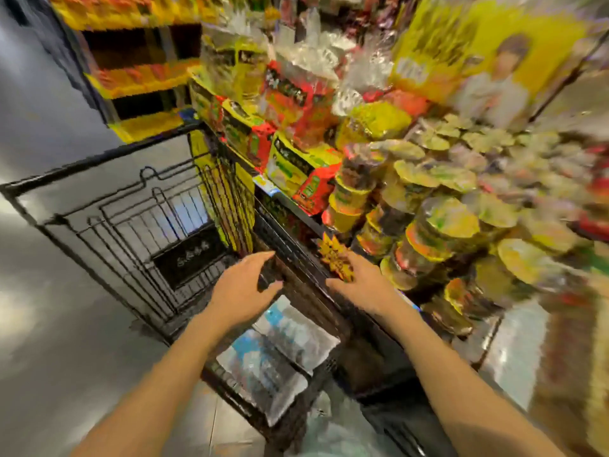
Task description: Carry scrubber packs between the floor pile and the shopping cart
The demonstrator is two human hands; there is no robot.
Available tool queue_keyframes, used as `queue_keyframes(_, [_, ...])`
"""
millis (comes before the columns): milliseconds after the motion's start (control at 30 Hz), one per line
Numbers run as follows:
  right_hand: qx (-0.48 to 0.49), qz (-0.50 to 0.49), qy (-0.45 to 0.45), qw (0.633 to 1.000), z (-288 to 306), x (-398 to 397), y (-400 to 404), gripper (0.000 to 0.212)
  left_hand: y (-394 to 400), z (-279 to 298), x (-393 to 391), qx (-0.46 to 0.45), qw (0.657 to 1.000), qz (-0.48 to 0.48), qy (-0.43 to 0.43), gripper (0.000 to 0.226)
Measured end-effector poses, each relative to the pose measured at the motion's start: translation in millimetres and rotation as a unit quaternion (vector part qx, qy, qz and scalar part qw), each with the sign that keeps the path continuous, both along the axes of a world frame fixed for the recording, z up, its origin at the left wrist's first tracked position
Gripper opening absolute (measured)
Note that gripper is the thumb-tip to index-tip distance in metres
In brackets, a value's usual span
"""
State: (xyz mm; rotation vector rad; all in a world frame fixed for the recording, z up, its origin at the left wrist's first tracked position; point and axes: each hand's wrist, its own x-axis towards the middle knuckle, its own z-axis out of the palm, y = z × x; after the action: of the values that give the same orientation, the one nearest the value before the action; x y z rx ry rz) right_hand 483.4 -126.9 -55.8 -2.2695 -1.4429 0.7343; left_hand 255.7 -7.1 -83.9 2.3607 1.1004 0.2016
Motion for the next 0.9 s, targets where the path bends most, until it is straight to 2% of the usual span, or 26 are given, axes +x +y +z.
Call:
queue_keyframes(167, [-0.001, -0.114, -0.057, 0.992, 28.3, 4.1, -108.6, 0.072, -41.1, 24.8, 58.6, 0.047, 0.983, -0.175, 0.013, 0.076])
queue_keyframes(267, [-0.015, -0.203, -0.078, 0.976, 38.7, 10.4, -185.6, 0.075, -85.8, 36.6, 104.5, 0.075, 0.957, -0.280, 0.013, 0.085])
queue_keyframes(333, [-0.038, -0.257, -0.088, 0.962, 44.5, 11.0, -241.3, 0.076, -123.2, 43.2, 132.8, 0.080, 0.934, -0.349, 0.013, 0.083])
queue_keyframes(500, [-0.079, -0.405, -0.111, 0.904, 49.0, -4.3, -388.4, 0.079, -237.4, 53.3, 197.1, 0.115, 0.855, -0.506, 0.019, 0.090])
queue_keyframes(633, [-0.113, -0.507, -0.105, 0.848, 46.1, -37.3, -503.9, 0.083, -350.8, 54.8, 223.8, 0.118, 0.790, -0.601, 0.028, 0.086])
queue_keyframes(900, [-0.126, -0.660, -0.084, 0.736, 24.8, -155.4, -716.6, 0.079, -588.4, 52.0, 206.3, 0.144, 0.654, -0.742, -0.022, 0.078])
